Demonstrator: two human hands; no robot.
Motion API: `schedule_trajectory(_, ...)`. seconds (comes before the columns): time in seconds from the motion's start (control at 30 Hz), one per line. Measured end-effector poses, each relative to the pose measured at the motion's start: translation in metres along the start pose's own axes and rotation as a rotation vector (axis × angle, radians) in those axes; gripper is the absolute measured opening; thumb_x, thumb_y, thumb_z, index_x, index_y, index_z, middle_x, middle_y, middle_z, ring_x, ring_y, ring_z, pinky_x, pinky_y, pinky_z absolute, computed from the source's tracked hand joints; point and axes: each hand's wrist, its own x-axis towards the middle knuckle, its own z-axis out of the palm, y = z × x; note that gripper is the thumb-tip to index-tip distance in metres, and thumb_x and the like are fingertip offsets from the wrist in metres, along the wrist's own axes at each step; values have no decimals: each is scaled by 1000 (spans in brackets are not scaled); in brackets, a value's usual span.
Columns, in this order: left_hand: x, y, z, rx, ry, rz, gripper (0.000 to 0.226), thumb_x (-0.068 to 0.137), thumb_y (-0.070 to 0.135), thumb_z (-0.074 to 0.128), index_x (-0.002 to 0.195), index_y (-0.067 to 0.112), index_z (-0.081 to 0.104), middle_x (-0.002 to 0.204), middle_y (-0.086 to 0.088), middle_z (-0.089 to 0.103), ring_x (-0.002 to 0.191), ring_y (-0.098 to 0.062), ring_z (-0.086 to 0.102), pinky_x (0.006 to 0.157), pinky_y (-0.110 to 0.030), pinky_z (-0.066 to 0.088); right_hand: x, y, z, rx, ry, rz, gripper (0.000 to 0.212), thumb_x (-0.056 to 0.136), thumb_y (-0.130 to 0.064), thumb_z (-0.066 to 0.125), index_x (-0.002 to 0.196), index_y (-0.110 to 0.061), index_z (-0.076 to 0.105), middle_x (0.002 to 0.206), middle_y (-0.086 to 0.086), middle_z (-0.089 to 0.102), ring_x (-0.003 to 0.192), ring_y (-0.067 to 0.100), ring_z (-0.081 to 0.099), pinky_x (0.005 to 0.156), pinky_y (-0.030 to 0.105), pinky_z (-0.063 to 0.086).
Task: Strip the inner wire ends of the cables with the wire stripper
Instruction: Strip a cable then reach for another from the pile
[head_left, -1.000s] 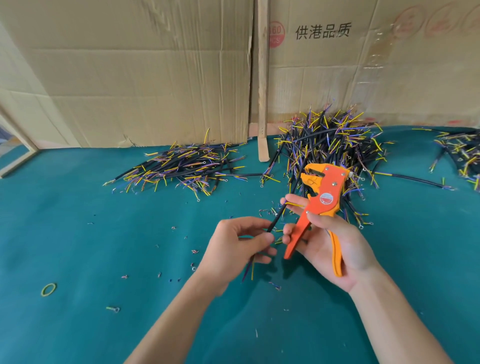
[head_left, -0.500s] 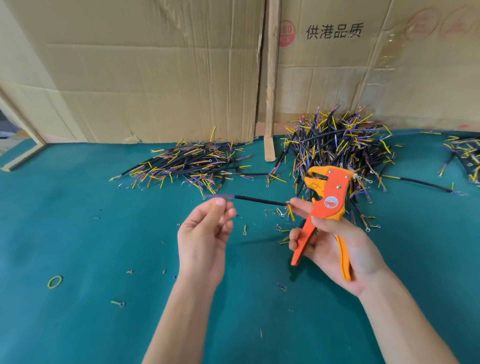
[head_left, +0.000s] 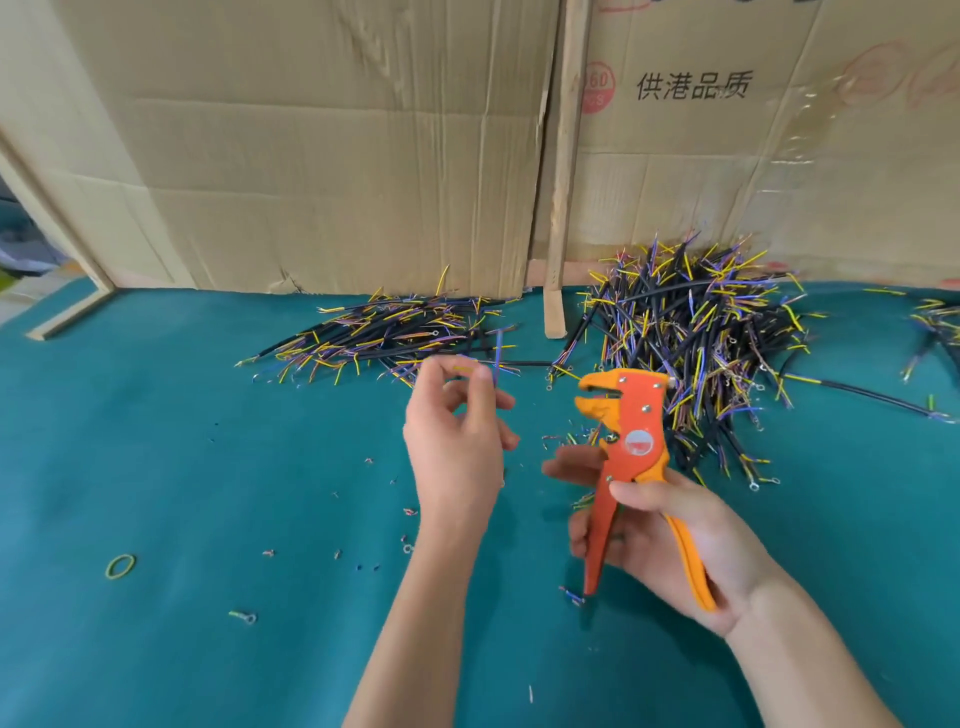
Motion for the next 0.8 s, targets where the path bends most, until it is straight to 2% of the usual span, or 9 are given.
schedule_trajectory(0.1, -18, -17, 1, 199, -67, 74, 15, 97, 16, 60, 85, 25, 58, 69, 6, 69, 53, -14, 58, 54, -23, 47, 1, 0, 0, 49, 57, -49, 60, 74, -16, 72, 130, 3, 62, 135, 28, 60, 77, 34, 66, 73, 43, 58)
schedule_trajectory(0.2, -29, -27, 6, 246, -94, 71, 17, 91, 12, 66, 81, 25, 63, 72, 12, 68, 60, -8, 58, 59, -15, 45, 4, 3, 2, 42, 77, -83, 58, 75, -15, 71, 129, 4, 62, 129, 27, 62, 79, 35, 66, 75, 44, 57)
schedule_trajectory(0.3, -34, -32, 9, 277, -170, 74, 13, 92, 12, 68, 82, 20, 68, 72, 14, 68, 63, -8, 59, 62, -15, 45, 5, 4, 3, 63, 86, -120, 54, 79, -12, 68, 131, 1, 63, 115, 29, 58, 82, 35, 65, 78, 45, 56)
schedule_trajectory(0.43, -37, -40, 6, 294, -203, 40, 13, 93, 15, 68, 80, 18, 70, 69, 8, 67, 59, -10, 54, 58, -18, 43, 4, 2, 0, 68, 70, -159, 60, 78, -16, 71, 134, 1, 60, 135, 20, 62, 85, 34, 66, 79, 44, 56)
schedule_trajectory(0.6, -34, -41, 6, 253, -294, -8, 13, 94, 16, 68, 82, 16, 72, 62, 13, 61, 54, -5, 46, 56, -20, 38, 4, 2, -2, 62, 82, -166, 59, 78, -17, 71, 134, 1, 60, 138, 19, 61, 85, 34, 66, 78, 44, 56)
schedule_trajectory(0.73, -32, -40, 3, 155, -303, -127, 15, 93, 19, 70, 79, 18, 73, 59, 11, 59, 58, -11, 48, 55, -34, 42, 5, 3, -2, 54, 95, -156, 60, 76, -17, 72, 133, 1, 62, 131, 22, 62, 84, 35, 66, 77, 44, 56)
schedule_trajectory(0.8, -31, -39, 2, 129, -293, -183, 16, 92, 23, 71, 76, 20, 73, 54, 12, 53, 58, -13, 47, 47, -26, 37, 6, 3, -1, 43, 106, -147, 63, 75, -17, 72, 134, 1, 60, 132, 22, 62, 84, 35, 66, 77, 44, 56)
